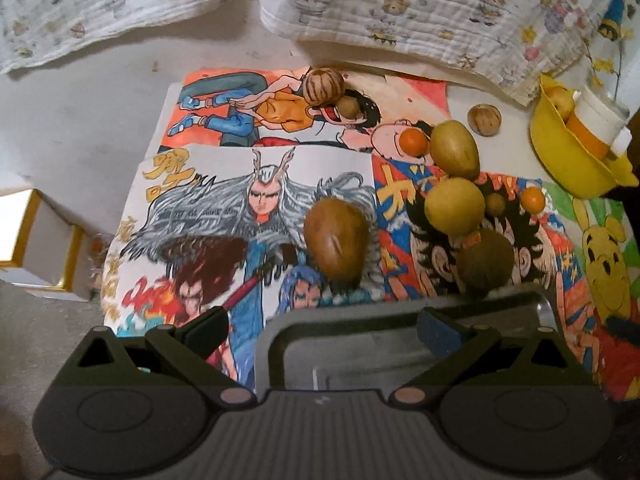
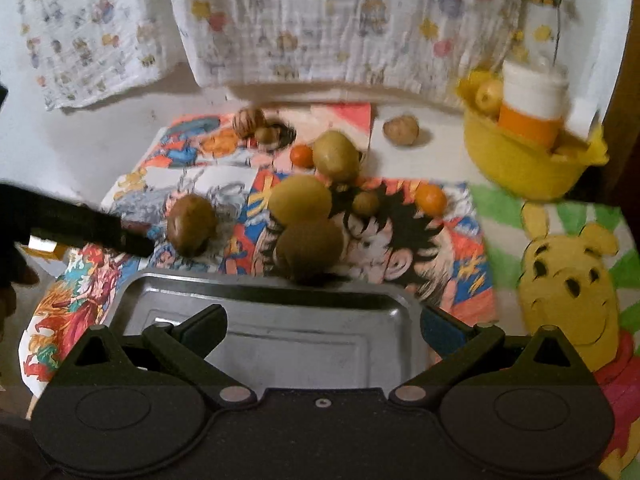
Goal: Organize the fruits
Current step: 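Grasp a brown kiwi with the right tool while the left tool grasps a yellow pear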
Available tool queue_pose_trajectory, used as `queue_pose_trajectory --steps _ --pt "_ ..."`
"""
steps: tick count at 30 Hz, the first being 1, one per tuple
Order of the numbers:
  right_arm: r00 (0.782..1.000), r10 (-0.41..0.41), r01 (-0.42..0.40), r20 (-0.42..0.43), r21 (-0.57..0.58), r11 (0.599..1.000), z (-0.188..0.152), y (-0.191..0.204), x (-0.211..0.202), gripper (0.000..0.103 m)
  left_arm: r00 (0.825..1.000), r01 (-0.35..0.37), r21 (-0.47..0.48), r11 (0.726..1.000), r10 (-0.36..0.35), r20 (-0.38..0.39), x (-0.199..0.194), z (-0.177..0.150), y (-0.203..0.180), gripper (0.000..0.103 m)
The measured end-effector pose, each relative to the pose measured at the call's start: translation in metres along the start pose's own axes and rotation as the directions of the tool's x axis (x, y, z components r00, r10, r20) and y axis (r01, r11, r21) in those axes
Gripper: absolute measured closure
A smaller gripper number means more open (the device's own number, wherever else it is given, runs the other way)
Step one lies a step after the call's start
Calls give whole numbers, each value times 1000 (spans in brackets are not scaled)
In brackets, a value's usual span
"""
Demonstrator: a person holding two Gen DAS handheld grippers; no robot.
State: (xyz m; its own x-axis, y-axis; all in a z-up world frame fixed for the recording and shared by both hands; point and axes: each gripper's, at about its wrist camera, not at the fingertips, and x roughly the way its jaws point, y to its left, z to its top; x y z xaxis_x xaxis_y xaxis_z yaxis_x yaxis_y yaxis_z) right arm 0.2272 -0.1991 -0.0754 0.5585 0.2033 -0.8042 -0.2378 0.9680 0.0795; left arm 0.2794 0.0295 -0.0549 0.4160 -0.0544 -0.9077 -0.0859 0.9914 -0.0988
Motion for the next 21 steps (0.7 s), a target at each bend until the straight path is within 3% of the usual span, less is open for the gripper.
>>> queue_pose_trajectory --steps 9,14,21 --pt "998 16 -10 -60 86 996 25 7 42 0 998 45 61 997 -41 -53 37 31 10 1" --pt "998 -41 44 -46 74 996 43 10 65 1 996 44 82 996 -38 -75 55 42 9 1" --pt "995 -61 69 -79 100 993 57 12 91 9 995 39 91 995 -31 -94 75 52 11 4"
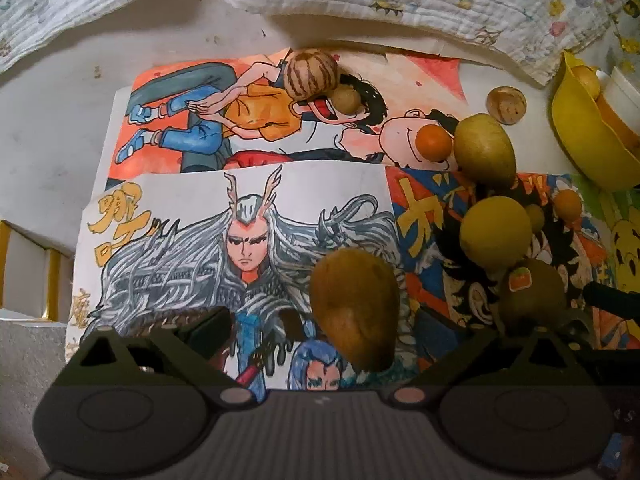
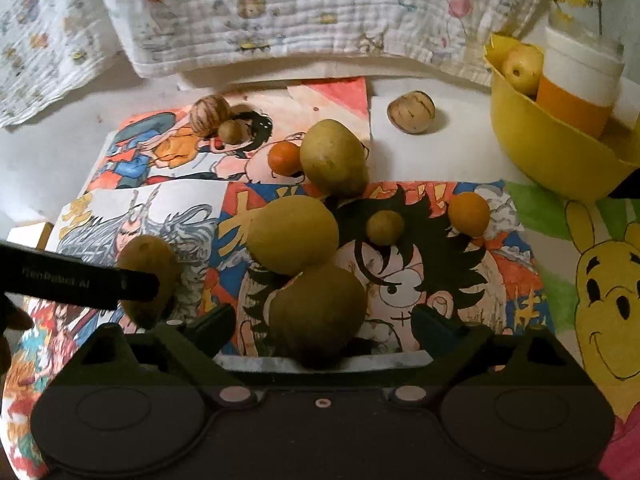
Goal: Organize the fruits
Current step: 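Grasp a brown kiwi with the right tool while the left tool grasps a yellow pear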
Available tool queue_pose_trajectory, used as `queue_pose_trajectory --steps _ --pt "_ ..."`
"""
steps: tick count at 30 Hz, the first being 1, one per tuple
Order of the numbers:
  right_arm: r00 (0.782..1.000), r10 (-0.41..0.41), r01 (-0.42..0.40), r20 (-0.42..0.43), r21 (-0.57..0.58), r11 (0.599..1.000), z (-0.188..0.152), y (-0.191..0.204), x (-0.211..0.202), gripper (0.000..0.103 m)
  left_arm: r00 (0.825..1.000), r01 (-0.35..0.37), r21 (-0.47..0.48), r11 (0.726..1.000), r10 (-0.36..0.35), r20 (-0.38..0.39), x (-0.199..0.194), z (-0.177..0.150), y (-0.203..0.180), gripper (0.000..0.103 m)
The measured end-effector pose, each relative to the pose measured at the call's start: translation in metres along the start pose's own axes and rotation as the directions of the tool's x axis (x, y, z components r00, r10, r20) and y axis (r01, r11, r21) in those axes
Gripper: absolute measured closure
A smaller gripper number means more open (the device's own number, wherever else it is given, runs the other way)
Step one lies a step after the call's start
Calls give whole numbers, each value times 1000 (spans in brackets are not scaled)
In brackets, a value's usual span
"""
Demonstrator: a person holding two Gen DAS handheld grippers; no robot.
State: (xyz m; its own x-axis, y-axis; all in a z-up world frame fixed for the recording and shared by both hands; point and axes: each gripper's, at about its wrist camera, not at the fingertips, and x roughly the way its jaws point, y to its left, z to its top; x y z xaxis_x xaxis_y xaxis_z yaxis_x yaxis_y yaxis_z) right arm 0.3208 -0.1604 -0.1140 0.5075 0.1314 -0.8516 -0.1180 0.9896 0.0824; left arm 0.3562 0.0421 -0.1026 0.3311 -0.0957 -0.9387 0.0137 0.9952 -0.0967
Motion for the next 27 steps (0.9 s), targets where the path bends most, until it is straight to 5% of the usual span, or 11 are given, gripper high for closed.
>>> queue_pose_trajectory --steps 7,21,27 --pt "999 9 -7 -35 73 997 6 -1 13 23 999 35 -20 999 -36 -33 11 6 5 12" --pt "997 9 1 -81 125 992 10 2 29 35 990 116 -14 993 -116 -75 25 9 0 46" --pt "996 9 6 -93 167 986 9 0 31 37 989 125 -28 992 -127 -80 27 10 5 46"
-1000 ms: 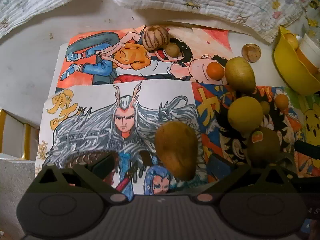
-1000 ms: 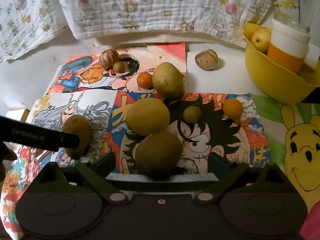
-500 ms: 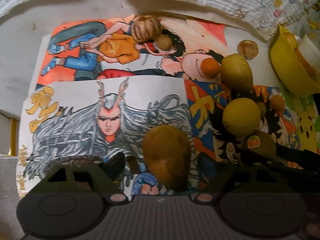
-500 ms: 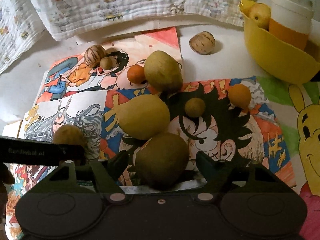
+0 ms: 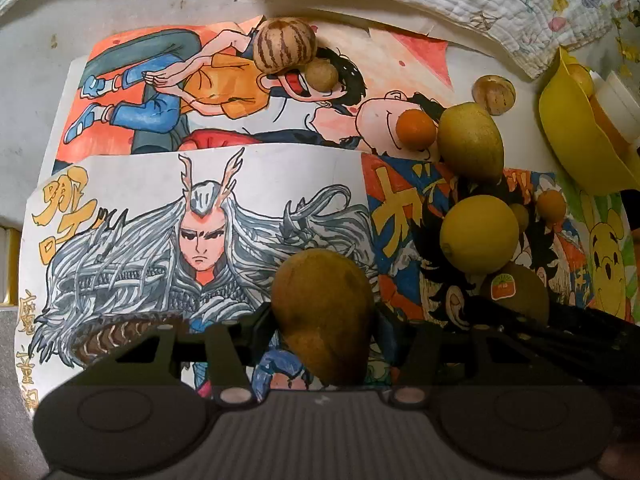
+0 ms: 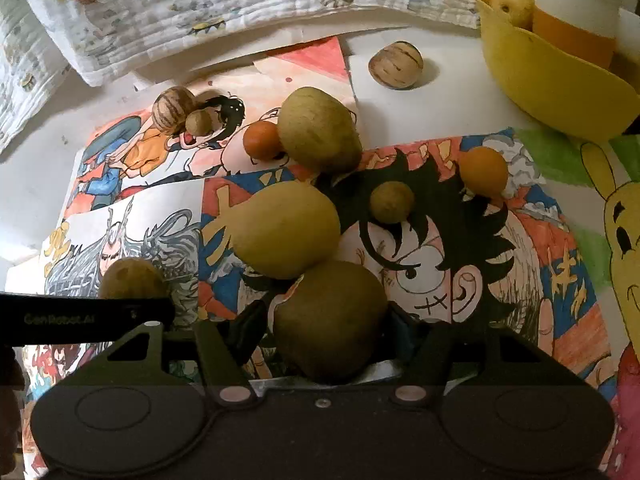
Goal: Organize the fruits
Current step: 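Grasp a brown kiwi with the right tool while the left tool grasps a yellow pear, then carry the kiwi in the right tool and the pear in the left tool over the tray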
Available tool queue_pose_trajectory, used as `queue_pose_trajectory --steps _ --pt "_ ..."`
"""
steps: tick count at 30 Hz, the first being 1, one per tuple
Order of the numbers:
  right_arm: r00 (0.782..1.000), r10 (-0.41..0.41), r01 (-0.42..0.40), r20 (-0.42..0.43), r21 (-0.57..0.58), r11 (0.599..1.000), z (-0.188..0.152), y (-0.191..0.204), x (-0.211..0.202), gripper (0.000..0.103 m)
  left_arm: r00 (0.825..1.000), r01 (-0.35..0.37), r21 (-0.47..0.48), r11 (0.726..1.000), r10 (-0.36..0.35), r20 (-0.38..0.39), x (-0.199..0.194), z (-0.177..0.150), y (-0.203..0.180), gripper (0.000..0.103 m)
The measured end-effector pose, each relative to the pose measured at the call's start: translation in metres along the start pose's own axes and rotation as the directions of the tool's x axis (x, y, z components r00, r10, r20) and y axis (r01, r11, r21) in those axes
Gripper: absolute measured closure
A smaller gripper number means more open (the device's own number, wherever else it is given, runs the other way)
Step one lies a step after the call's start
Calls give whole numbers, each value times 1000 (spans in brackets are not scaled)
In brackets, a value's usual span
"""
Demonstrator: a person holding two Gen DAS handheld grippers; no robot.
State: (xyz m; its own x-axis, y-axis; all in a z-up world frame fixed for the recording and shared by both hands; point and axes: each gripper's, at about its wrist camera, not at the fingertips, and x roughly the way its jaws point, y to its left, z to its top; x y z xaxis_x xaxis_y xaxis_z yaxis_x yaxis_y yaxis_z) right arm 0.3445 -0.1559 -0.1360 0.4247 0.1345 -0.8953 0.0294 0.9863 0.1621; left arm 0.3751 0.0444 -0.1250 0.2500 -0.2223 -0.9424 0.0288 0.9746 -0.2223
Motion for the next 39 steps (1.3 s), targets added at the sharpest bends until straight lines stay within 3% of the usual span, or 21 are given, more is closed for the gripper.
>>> queue_pose_trajectory --steps 9,12,25,33,39 --pt "1000 -2 2 2 50 999 3 -2 4 39 1000 0 9 1000 0 -4 1 2 -1 46" --pt "1000 -7 6 12 57 998 3 -3 4 45 1000 5 3 1000 -5 -3 3 3 -1 46" --pt "997 69 -72 35 82 994 -10 -10 -14 46 999 43 -48 998 -42 22 -11 -13 3 47" --pt "985 175 -175 -7 -56 983 -30 -6 -43 46 996 56 -152 987 -46 71 -41 -40 7 47" --pt "972 229 -234 -51 -167 958 -50 -4 -62 46 997 51 -189 981 -39 64 -55 -78 3 47"
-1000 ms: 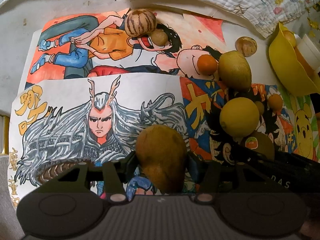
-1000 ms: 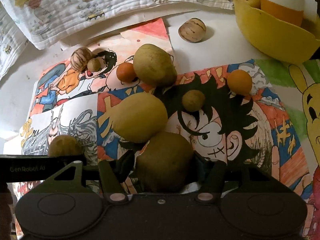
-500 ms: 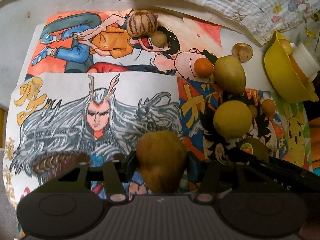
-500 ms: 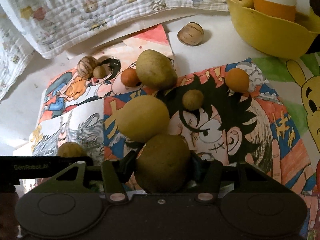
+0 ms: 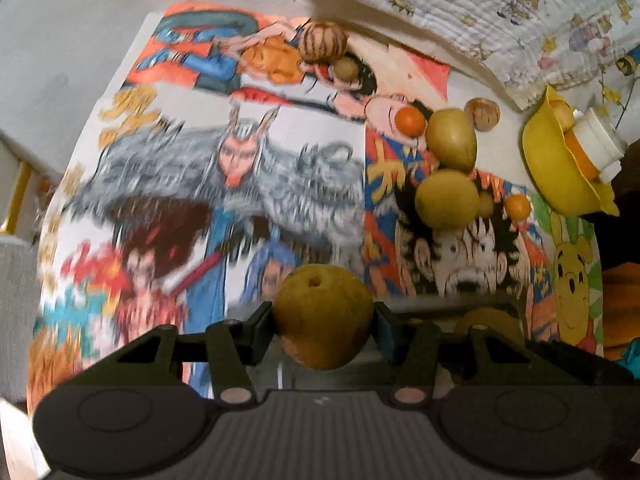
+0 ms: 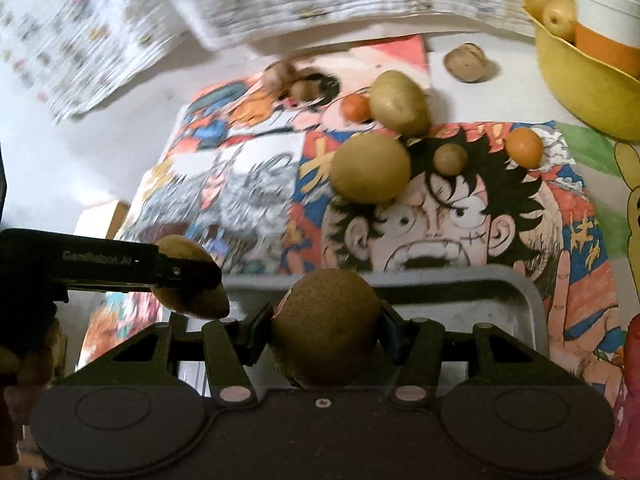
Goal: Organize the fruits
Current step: 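Carry the kiwi in the right tool and the pear in the left tool over the tray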
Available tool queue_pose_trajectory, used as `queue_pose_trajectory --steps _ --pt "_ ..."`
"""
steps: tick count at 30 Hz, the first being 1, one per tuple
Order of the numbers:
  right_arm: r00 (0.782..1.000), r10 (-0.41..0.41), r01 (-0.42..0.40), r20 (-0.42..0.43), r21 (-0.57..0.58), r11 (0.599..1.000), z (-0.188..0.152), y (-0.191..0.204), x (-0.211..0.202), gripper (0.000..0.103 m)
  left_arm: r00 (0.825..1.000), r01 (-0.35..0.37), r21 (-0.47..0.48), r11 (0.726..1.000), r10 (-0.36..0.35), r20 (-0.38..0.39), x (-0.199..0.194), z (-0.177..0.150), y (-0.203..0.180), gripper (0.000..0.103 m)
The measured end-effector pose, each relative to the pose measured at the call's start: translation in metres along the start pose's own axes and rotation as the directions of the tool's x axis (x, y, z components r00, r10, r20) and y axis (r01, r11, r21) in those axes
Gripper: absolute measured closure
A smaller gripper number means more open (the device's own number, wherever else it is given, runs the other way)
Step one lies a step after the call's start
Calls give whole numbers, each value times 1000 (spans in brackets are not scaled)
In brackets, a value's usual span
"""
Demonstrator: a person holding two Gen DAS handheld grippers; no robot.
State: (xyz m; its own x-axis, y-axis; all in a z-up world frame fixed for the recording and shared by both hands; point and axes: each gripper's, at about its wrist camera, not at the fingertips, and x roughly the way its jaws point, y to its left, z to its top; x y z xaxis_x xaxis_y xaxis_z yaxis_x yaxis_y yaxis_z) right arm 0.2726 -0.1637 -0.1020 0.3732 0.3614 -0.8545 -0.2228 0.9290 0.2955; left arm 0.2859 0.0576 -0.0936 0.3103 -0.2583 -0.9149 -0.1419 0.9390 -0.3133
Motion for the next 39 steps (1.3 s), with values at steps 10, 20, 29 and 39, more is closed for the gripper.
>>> queue_pose_trajectory --steps 10,20,29,39 --pt "996 41 -60 -83 -241 969 -48 25 -16 46 999 -32 -51 998 30 -35 -14 -67 -1 47" --pt "994 23 -58 -105 -346 936 -80 29 -24 46 999 -40 -111 993 38 -16 -28 -110 2 47" --pt "994 -15 -30 -107 -408 912 -96 28 -23 46 997 -69 -76 995 71 14 -34 -120 -8 47" --pt "994 -30 -13 -100 -410 912 -101 22 -24 46 998 -60 -70 996 60 -3 -33 -123 -13 47"
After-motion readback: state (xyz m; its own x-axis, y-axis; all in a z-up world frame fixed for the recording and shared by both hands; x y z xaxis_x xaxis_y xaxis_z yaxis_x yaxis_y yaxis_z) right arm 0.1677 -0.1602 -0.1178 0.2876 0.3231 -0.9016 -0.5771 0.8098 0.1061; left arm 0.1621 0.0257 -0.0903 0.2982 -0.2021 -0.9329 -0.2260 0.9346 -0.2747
